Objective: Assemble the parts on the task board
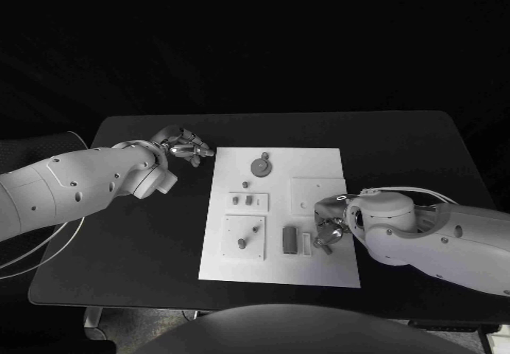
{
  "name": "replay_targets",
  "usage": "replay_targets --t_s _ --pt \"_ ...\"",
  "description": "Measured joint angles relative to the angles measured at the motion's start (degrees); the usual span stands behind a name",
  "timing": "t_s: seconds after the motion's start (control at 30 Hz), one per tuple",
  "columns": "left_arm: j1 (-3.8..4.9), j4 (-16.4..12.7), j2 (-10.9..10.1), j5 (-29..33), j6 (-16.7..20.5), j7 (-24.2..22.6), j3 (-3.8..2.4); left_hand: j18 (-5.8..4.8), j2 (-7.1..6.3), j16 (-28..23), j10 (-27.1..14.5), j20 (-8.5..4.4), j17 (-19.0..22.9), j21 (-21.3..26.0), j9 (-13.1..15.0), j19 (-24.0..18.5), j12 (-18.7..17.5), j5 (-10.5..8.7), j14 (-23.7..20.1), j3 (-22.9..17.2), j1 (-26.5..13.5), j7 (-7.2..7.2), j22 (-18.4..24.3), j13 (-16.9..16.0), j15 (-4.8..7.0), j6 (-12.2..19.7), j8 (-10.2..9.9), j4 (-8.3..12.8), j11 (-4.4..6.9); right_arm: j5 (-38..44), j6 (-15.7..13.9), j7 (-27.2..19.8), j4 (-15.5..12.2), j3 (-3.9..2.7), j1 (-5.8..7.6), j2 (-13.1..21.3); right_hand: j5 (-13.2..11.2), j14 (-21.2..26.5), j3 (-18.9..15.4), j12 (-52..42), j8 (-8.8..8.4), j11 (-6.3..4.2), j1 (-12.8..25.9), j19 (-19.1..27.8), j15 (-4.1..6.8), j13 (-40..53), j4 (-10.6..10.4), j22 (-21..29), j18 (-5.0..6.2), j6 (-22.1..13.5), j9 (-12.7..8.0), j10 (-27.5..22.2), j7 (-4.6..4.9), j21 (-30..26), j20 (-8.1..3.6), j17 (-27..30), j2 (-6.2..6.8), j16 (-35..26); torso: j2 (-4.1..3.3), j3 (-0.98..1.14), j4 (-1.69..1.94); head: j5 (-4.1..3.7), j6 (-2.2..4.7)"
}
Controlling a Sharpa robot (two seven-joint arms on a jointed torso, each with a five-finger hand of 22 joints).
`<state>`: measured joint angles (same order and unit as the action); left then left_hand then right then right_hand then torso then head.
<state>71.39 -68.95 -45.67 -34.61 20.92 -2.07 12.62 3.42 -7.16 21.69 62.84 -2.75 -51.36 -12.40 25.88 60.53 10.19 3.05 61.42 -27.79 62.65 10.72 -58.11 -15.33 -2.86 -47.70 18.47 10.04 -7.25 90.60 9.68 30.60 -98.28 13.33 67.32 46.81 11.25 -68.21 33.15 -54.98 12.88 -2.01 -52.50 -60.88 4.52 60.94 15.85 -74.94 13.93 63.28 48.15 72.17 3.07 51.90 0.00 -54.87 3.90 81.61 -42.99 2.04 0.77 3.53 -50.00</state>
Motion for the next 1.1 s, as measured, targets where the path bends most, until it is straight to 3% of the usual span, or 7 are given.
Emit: replay_targets --t_s 0.2,0.43,0.87,1.1 --pt "0.00 0.0 0.0 -0.1 0.0 0.1 0.00 0.00 0.00 0.0 0.0 0.00 0.0 0.0 0.0 0.0 0.0 0.00 0.0 0.0 0.0 0.00 -0.1 0.0 0.00 0.0 0.0 0.0 0.00 -2.4 -0.7 -0.3 0.3 -0.06 0.08 0.7 0.7 -0.6 0.0 0.0 0.42 -0.04 0.0 0.0 -0.57 0.0 0.0 0.0 0.28 0.0 -1.0 0.3 0.03 0.1 0.01 -1.1 0.00 0.6 0.01 0.00 -0.01 0.01 0.00" --pt "0.00 0.0 0.0 -0.3 0.0 0.2 0.00 0.00 0.00 0.0 0.0 0.01 0.0 0.0 0.0 0.0 0.0 0.00 0.0 0.0 0.0 0.00 -0.1 0.0 0.00 0.0 0.0 0.0 0.00 -9.0 -3.6 -0.9 1.3 -0.09 0.11 1.8 1.5 -0.8 -0.1 -0.3 0.65 -0.04 0.0 0.0 -0.75 0.0 0.1 0.0 0.28 0.2 -3.3 0.7 0.25 0.2 0.02 -1.7 0.00 0.8 0.01 0.00 -0.02 -0.01 0.00" --pt "0.00 0.1 0.0 -0.6 -0.2 0.6 0.00 0.00 0.00 0.0 0.0 0.01 -0.2 0.0 0.0 0.0 0.0 0.00 0.0 0.0 0.0 0.00 -0.1 0.0 0.00 0.0 0.0 0.0 0.01 -24.8 -7.4 -1.3 3.3 0.30 0.91 3.2 1.9 -1.1 0.2 -0.5 0.88 -0.04 0.0 0.0 -0.81 0.1 0.4 0.0 0.29 0.2 -11.6 0.7 0.29 0.5 0.02 -1.9 0.00 0.8 0.01 -0.01 -0.03 0.03 0.00" --pt "0.00 0.1 0.0 -0.7 -0.4 0.8 0.01 0.00 0.00 0.0 0.0 0.01 -0.2 0.0 0.0 0.0 0.0 0.00 0.0 0.0 0.0 0.00 -0.1 0.0 0.00 0.0 0.0 0.0 0.01 -31.8 -8.5 -0.5 4.2 0.34 1.10 3.4 1.9 -1.1 0.6 -0.5 0.87 -0.03 0.0 0.0 -0.83 0.1 0.8 0.0 0.29 -0.1 -12.2 0.7 0.58 0.5 0.02 -2.1 -0.01 0.8 0.01 -0.02 -0.04 -0.02 0.00"
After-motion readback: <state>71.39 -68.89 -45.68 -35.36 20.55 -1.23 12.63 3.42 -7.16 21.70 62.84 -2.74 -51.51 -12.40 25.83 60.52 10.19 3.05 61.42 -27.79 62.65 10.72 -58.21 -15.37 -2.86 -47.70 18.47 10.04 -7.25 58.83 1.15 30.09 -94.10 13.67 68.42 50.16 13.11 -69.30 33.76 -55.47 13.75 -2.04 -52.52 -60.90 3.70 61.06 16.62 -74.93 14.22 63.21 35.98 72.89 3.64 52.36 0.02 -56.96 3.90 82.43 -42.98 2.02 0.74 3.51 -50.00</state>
